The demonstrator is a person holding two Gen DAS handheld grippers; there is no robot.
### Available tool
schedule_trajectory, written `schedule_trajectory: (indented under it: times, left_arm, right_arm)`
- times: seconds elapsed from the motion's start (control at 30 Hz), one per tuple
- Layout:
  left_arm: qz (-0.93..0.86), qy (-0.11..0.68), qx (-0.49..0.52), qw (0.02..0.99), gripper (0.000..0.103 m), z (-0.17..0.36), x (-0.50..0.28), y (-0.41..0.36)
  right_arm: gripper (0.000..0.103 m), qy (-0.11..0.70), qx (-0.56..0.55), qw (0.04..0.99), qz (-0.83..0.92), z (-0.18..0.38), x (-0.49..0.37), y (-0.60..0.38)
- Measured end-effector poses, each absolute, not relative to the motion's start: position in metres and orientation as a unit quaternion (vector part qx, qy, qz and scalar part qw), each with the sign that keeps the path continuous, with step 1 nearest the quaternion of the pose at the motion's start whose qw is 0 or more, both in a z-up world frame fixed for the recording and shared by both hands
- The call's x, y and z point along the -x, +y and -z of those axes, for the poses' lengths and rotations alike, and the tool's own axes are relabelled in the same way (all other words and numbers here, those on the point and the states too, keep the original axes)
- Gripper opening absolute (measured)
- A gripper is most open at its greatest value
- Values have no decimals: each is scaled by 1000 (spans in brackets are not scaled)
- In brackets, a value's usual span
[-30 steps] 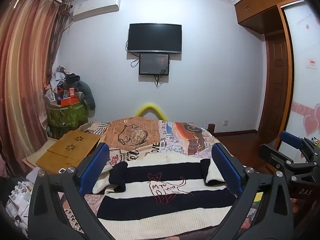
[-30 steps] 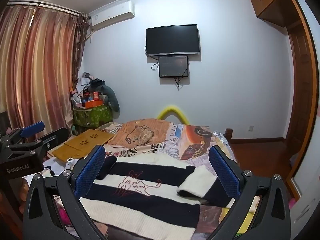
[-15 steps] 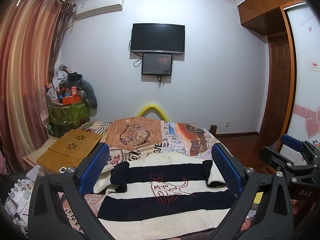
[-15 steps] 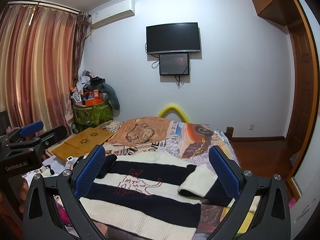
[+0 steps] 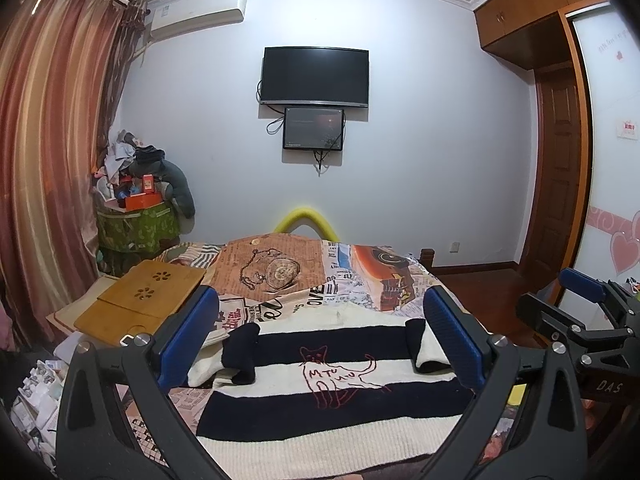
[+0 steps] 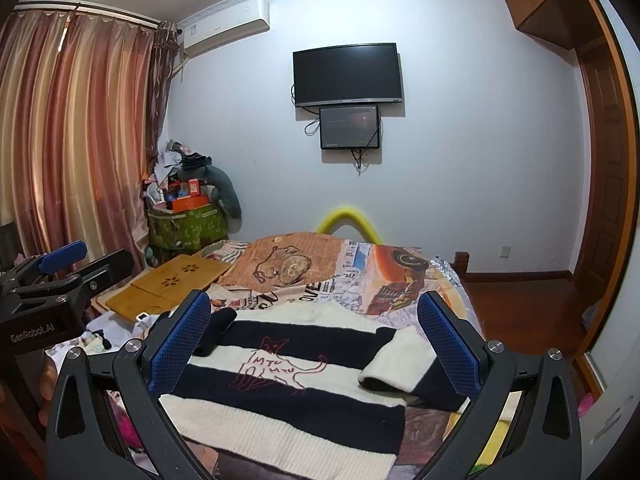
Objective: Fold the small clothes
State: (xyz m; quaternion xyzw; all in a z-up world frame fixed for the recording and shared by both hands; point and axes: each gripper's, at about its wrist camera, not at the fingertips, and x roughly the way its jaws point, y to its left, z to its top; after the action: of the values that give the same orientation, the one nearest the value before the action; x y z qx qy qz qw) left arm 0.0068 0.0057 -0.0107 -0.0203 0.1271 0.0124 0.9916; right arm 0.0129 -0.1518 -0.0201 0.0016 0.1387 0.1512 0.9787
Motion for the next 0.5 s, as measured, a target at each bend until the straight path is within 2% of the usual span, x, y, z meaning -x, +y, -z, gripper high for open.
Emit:
schedule_trajectory:
  times: [0.5]
  left_arm:
    - [-10, 127, 15, 992, 103, 9, -5, 1]
  right_arm:
    - [103, 141, -3, 978, -152, 18, -12, -152]
